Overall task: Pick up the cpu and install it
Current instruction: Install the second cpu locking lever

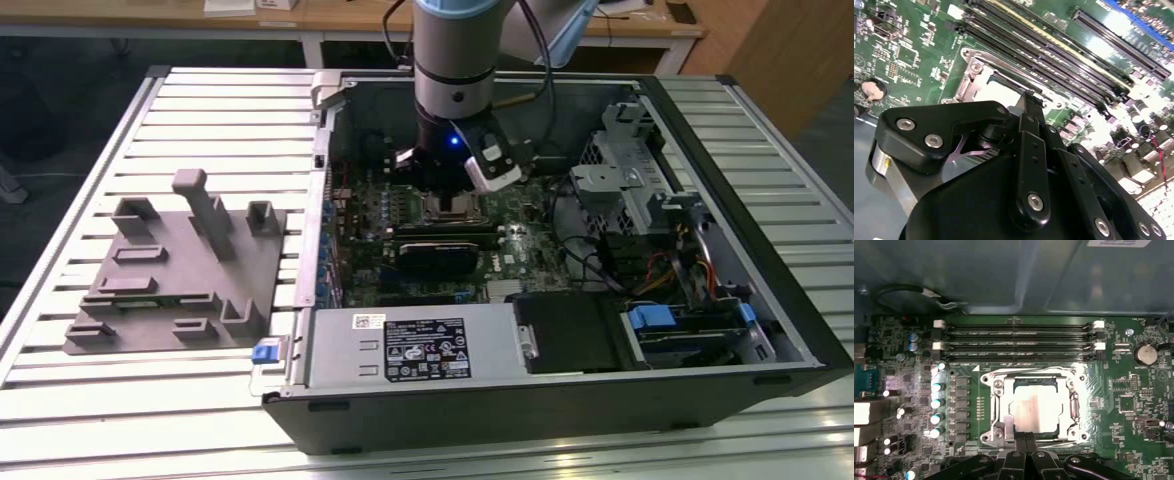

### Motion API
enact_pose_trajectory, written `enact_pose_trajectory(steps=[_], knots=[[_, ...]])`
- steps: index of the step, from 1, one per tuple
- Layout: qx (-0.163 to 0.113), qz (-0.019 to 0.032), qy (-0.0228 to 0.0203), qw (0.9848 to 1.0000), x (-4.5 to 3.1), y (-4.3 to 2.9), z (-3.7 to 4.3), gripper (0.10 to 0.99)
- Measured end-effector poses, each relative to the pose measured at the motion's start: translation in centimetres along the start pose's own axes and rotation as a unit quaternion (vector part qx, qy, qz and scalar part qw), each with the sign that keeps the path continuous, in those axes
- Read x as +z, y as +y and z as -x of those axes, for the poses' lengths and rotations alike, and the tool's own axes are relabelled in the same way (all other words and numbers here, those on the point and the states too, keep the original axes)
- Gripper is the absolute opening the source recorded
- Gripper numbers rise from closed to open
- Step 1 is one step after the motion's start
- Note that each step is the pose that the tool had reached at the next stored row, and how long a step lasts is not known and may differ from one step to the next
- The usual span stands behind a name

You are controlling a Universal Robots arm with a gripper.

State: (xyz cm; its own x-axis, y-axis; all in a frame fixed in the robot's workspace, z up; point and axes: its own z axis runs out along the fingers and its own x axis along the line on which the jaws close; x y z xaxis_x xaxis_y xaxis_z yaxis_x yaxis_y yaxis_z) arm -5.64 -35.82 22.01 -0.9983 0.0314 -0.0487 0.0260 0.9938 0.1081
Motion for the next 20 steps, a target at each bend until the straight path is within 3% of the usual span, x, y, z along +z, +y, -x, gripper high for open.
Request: enact_pose_trajectory(steps=[11,20], knots=[[0.007,-0.0035,-0.0009,1.0,0.31,1.55,1.24,0.106],[0.009,-0.0043,-0.001,1.0,0.25,1.73,1.55,0.106]])
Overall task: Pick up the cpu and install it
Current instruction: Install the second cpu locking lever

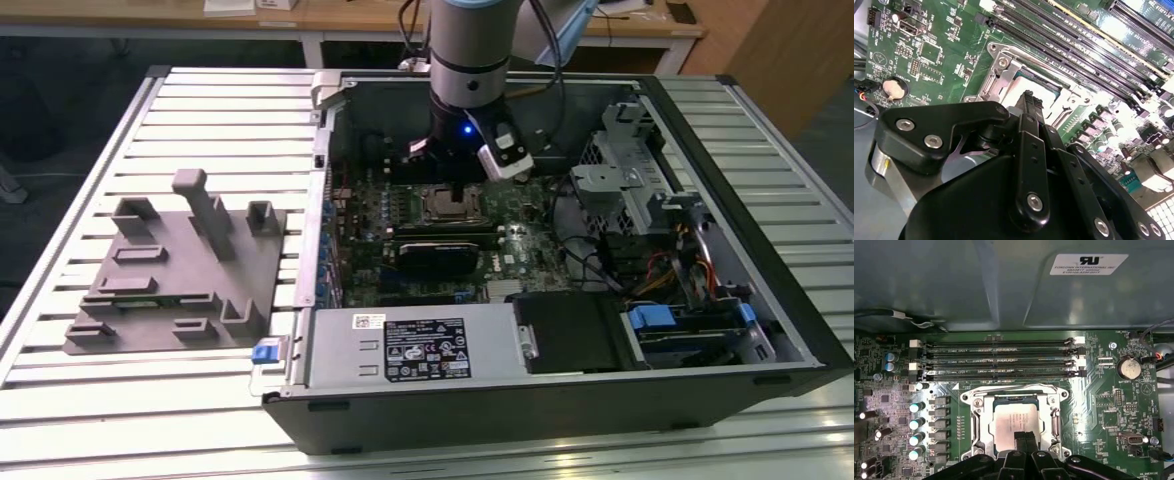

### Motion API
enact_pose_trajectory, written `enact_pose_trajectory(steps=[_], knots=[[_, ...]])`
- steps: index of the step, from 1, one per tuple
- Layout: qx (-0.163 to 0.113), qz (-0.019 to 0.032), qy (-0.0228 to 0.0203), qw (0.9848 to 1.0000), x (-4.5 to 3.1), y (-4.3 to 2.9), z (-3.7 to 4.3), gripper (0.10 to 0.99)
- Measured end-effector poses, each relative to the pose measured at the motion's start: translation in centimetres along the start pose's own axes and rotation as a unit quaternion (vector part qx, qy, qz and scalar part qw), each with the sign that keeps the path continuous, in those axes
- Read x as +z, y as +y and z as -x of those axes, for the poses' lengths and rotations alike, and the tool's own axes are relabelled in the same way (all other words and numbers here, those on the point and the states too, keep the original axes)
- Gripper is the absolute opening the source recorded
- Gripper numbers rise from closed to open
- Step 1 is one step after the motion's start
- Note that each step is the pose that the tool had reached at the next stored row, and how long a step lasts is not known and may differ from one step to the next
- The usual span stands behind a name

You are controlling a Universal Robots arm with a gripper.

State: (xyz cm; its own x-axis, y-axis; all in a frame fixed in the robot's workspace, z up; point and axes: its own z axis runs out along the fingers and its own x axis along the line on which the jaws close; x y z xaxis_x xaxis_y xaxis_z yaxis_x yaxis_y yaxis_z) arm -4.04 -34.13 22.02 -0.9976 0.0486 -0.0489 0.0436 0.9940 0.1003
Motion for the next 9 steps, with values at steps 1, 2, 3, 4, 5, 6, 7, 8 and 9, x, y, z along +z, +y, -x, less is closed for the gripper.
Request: enact_pose_trajectory(steps=[1,2,3,4,5,6,7,8,9], knots=[[0.0,0.0001,0.0,1.0,-0.09,0.01,0.01,0.106],[0.0,0.0001,-0.0001,1.0,-0.19,0.02,0.01,0.106],[0.0,0.0002,-0.0001,1.0,-0.2,0.03,0.01,0.106],[0.0,0.0002,-0.0001,1.0,-0.2,0.03,0.01,0.106],[0.0,0.0003,-0.0001,1.0,-0.2,0.03,0.01,0.106],[0.0,0.0001,-0.0001,1.0,-0.23,0.03,0.01,0.106],[0.0,0.0001,-0.0001,1.0,-0.25,0.03,0.01,0.106],[0.0,0.0001,-0.0001,1.0,-0.26,0.03,0.01,0.106],[0.0,0.0001,-0.0001,1.0,-0.26,0.03,0.01,0.106]])
